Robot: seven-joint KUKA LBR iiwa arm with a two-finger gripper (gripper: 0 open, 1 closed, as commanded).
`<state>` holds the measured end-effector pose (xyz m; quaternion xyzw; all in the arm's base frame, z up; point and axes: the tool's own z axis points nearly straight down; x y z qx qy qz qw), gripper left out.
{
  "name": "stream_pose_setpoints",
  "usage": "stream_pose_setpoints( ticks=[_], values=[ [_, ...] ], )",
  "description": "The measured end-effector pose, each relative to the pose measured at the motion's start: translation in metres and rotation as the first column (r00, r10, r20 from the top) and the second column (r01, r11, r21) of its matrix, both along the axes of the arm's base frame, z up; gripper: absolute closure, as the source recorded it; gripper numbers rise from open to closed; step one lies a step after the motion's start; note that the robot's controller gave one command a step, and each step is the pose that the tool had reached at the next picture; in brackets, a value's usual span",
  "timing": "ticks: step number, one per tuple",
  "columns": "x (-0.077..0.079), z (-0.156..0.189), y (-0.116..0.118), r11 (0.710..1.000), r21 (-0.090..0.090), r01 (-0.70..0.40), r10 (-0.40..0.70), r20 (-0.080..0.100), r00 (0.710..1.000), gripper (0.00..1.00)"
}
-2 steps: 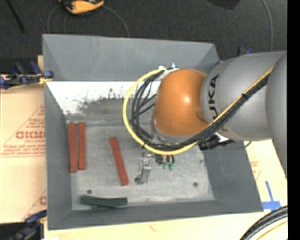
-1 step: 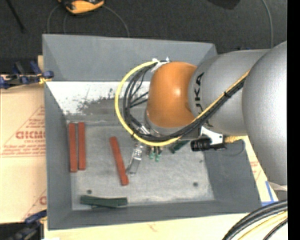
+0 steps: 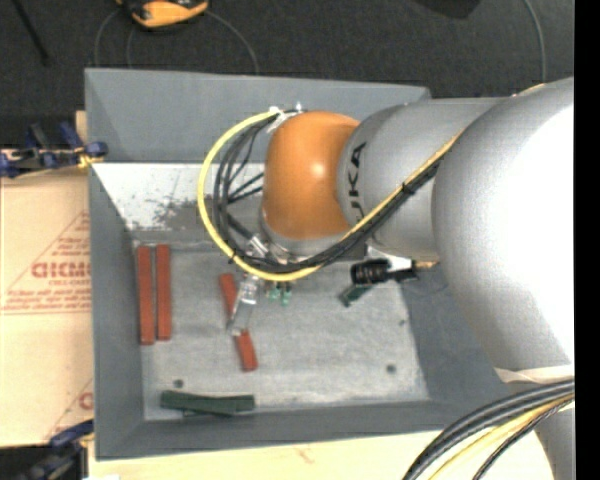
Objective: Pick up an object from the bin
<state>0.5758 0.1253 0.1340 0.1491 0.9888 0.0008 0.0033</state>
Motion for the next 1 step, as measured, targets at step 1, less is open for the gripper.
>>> stream_pose_setpoints(
  ticks=[1],
  values=[
    [-0.0159,-0.0621,-0.0048,0.987,0.001,0.161,-0.161,-0.003,0.987,0.00]
  ],
)
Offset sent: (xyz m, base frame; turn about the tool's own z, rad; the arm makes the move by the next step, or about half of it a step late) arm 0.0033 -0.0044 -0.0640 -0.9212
